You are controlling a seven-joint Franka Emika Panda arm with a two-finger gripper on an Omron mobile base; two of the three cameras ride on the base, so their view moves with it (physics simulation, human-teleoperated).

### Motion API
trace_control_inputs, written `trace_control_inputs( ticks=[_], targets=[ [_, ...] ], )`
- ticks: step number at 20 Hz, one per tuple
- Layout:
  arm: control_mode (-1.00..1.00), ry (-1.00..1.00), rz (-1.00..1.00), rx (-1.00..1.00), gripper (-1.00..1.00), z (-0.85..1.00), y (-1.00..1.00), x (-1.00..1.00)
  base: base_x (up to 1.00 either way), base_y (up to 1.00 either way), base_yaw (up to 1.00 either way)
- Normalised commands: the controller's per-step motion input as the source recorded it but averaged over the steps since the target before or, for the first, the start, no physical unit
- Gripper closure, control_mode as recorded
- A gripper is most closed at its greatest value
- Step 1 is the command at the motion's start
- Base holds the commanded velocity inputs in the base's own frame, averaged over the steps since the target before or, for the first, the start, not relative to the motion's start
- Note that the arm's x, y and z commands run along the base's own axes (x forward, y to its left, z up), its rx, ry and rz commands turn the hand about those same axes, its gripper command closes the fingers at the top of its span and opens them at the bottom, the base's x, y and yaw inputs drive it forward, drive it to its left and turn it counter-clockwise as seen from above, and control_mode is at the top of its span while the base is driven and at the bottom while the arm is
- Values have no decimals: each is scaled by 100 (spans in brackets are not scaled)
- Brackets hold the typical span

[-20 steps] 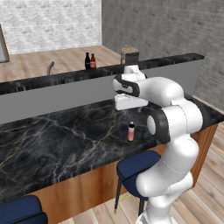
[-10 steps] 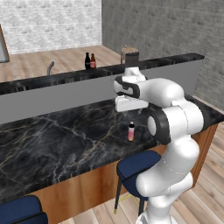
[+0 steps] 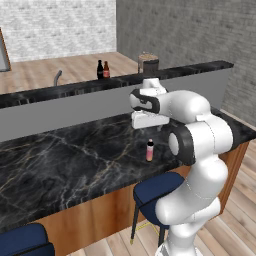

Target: Place the large bottle from the dining counter next to the other large bottle outside the sink, and place the small bottle from the dining counter next to the other small bottle inside the sink.

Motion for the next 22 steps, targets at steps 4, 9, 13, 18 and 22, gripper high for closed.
trace_control_inputs(
  ticks=[4, 9, 13, 18, 22],
  targets=[
    [-100, -3, 0, 0, -100, -7, 0, -1, 0, 0, 0],
    [-100, -2, 0, 1, -100, -4, 0, -8, 0, 0, 0],
    [-100, -2, 0, 1, -100, -2, 0, -7, 0, 0, 0],
    [-100, -3, 0, 1, -100, 0, -3, -6, 0, 0, 0],
    [-100, -4, 0, 0, -100, 0, 0, -4, 0, 0, 0]
  ],
)
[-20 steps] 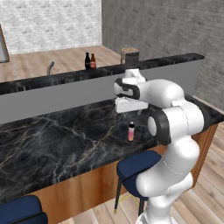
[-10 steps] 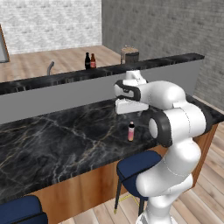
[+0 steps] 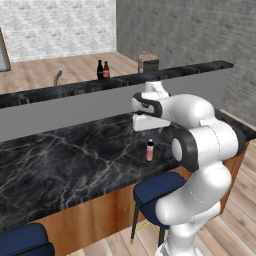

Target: Place the large bottle from the dining counter next to the other large bottle outside the sink, and place the small bottle from the dining counter next to the other small bottle inside the sink.

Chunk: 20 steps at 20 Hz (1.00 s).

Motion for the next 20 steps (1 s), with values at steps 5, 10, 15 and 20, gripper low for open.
trace_control_inputs(
  ticks=[5, 10, 15, 20],
  targets=[
    [-100, -5, 0, 0, -100, -1, 0, -2, 0, 0, 0],
    [-100, -7, 0, 1, -100, -7, 0, -3, 0, 0, 0],
    [-100, -8, 0, 1, -100, -5, 0, -7, 0, 0, 0],
    [-100, -7, 0, 1, -100, -1, -1, -6, 0, 0, 0]
  ],
)
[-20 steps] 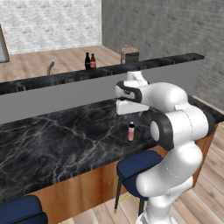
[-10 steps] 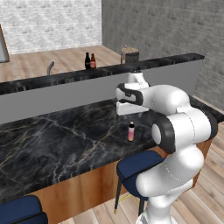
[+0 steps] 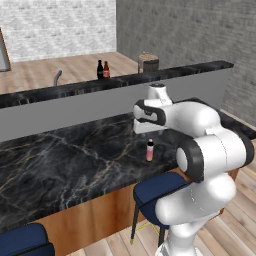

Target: Place the large bottle from the dining counter next to the other large bottle outside the sink, and place the small bottle from the dining counter next to the other small bottle inside the sink.

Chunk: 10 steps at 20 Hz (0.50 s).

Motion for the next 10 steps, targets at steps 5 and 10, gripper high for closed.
trace_control_inputs(
  ticks=[5, 10],
  targets=[
    [-100, -5, 0, 1, -100, 0, -5, -7, 0, 0, 0],
    [-100, -2, -1, 2, -100, 0, -9, -10, 0, 0, 0]
  ],
)
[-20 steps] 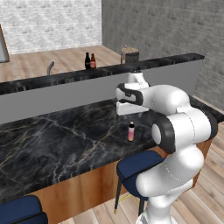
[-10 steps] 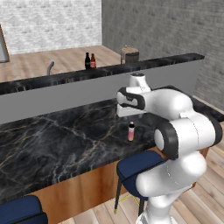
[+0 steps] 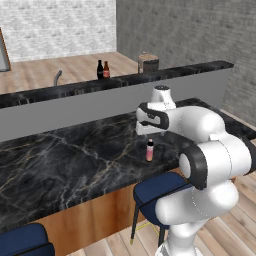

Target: Place the large bottle from the dining counter next to the other large bottle outside the sink, and place the small bottle from the dining counter next to the other small bottle inside the sink.

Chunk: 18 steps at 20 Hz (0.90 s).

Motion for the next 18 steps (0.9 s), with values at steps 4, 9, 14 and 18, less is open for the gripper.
trace_control_inputs(
  ticks=[4, 9, 14, 18],
  targets=[
    [-100, -2, -1, 2, -100, -2, -8, -12, 0, 0, 0],
    [-100, -3, 0, 2, -100, -6, 0, -3, 0, 0, 0],
    [-100, -5, 0, 1, -100, -7, 0, 0, 0, 0, 0],
    [-100, -6, 0, 2, -100, -6, 0, 0, 0, 0, 0]
  ],
)
